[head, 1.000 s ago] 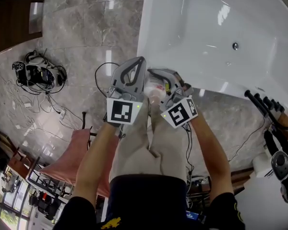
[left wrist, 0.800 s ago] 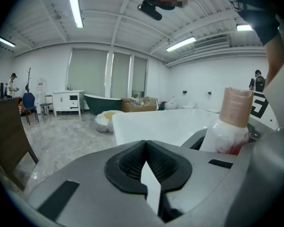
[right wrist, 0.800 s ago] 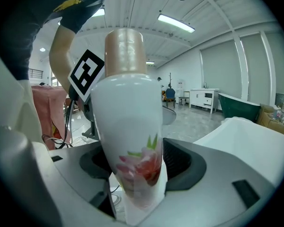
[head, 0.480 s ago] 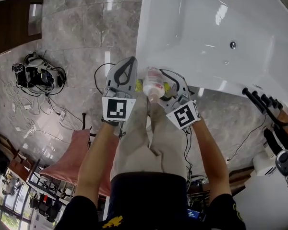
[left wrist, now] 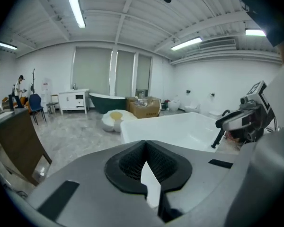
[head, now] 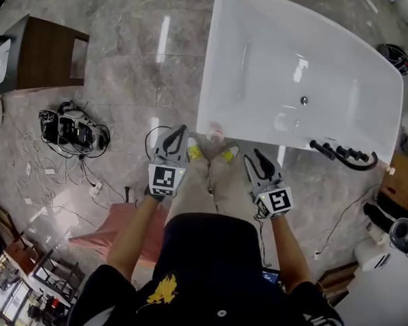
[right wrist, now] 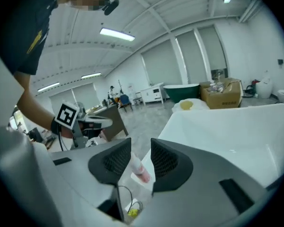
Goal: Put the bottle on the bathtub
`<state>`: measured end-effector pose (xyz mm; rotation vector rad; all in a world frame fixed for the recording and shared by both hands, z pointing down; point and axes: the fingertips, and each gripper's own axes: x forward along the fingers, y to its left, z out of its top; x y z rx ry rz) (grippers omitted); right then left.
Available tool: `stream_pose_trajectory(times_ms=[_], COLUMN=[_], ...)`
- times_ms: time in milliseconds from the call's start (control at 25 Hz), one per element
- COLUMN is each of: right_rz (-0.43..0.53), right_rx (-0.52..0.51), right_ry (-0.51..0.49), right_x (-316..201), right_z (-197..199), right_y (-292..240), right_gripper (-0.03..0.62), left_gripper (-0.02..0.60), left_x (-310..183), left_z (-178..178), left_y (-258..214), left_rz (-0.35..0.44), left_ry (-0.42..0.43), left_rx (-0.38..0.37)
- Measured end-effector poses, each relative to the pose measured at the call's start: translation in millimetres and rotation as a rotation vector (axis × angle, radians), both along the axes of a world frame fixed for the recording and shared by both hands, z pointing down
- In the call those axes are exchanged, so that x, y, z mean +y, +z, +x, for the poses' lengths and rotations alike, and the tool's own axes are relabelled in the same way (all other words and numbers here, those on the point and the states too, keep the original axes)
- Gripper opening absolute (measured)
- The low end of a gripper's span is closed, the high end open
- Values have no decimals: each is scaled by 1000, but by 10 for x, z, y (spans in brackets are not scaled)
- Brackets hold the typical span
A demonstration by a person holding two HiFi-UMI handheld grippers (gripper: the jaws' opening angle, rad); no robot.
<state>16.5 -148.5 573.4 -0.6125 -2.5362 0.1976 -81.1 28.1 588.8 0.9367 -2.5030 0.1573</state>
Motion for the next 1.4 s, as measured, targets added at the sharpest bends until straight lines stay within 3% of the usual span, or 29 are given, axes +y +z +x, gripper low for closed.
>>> stream_pose_trajectory(times_ms=[80, 280, 440, 680, 800, 920, 1400], right_rz=[-13, -11, 139, 91, 74, 68, 102], right_rx=[-52, -159, -284, -369, -358, -340, -322], right_ry=[78, 157, 251, 311, 329, 308, 261], right_x=[-98, -146, -332, -506, -525, -479, -357], right_z=[-25, -130, -255, -192, -126, -90, -23], right_y=[-413, -1305, -1978, -2479, -2504, -2452, -2447], right_gripper=[106, 31, 2, 2, 2, 2, 2], left_gripper=[17, 17, 17, 17, 17, 17, 17], left_x=[-3, -184, -94, -62, -6, 50, 194], left_z=[50, 189, 40, 2, -8, -7, -57], left_y=[-332, -1265, -1948, -2526, -2689, -2679, -2671], left_rz=[-12, -71, 11, 108, 117, 70, 40], left_ry=[26, 176, 83, 35, 28, 39, 10], left_rx=[-29, -216, -257, -321, -343, -362, -362])
